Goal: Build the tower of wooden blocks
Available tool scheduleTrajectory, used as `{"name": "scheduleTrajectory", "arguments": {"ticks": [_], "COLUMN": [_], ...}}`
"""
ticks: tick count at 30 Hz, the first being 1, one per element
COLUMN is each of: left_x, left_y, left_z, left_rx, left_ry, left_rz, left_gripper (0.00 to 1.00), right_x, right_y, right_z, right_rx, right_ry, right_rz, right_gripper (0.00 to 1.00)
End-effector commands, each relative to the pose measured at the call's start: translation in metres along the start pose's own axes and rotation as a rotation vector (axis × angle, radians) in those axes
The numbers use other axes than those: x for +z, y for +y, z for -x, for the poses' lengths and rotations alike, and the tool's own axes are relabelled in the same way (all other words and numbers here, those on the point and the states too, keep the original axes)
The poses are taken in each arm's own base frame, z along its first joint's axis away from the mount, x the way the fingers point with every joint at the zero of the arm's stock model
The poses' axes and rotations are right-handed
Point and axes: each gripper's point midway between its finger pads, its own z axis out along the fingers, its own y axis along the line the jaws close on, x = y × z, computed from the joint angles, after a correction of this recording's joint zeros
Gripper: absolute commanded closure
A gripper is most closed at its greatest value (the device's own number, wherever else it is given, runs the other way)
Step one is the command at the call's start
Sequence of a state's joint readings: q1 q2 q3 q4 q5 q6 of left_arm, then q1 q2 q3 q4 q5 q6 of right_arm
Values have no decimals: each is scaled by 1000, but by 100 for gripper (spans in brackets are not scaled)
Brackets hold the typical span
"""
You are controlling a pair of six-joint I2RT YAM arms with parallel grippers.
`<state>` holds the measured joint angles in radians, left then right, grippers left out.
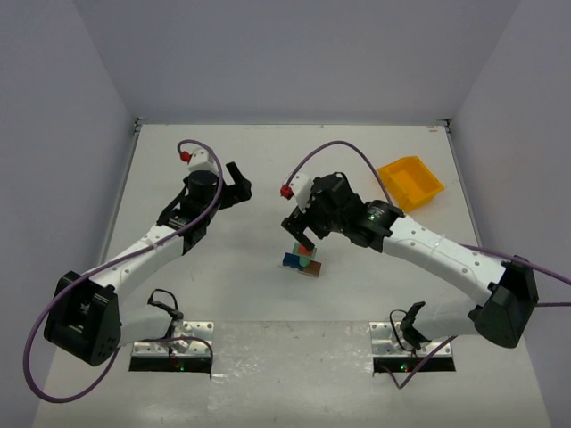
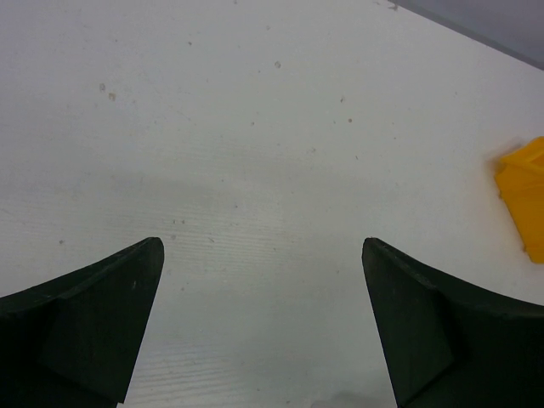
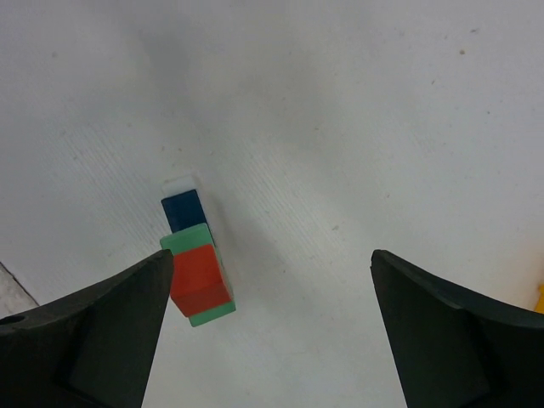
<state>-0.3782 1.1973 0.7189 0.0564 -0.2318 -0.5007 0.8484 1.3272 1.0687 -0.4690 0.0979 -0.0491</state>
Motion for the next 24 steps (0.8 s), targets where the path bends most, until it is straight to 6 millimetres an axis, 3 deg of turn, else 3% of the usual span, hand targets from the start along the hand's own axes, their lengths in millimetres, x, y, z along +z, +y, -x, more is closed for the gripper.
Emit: {"name": "scheduleTrajectory", "arguments": {"ticks": [1,4,7,10,15,20,24], "left_x": [-5,-5,-5,-8,-13,-15,-16], "left_y": [-7,-5,2,9,31,39,42], "left_z": [19,20,18,22,29,30,31], "left_rx": [-11,-15,-25,-38,-86,-110,-118], "left_ry": [-64,-69,-72,-97,-162,-179,-192], "left_rz": [-36,-25,11,43,152,194,203], "left_gripper": [0,0,0,0,0,0,0], "right_x": [-27,-38,-45,-53,-67,-78,-82], "right_y": [-40,-92,-125,-141,-143,-140,-144], "right_z": [41,12,-43,-85,-151,-174,-168], "right_rx": [236,486,673,811,949,945,938], "right_ry": [-189,-193,-142,-118,-81,-93,-149], "right_rz": [-146,-291,-451,-555,-703,-777,-791], "right_gripper": [1,1,1,1,1,1,1]}}
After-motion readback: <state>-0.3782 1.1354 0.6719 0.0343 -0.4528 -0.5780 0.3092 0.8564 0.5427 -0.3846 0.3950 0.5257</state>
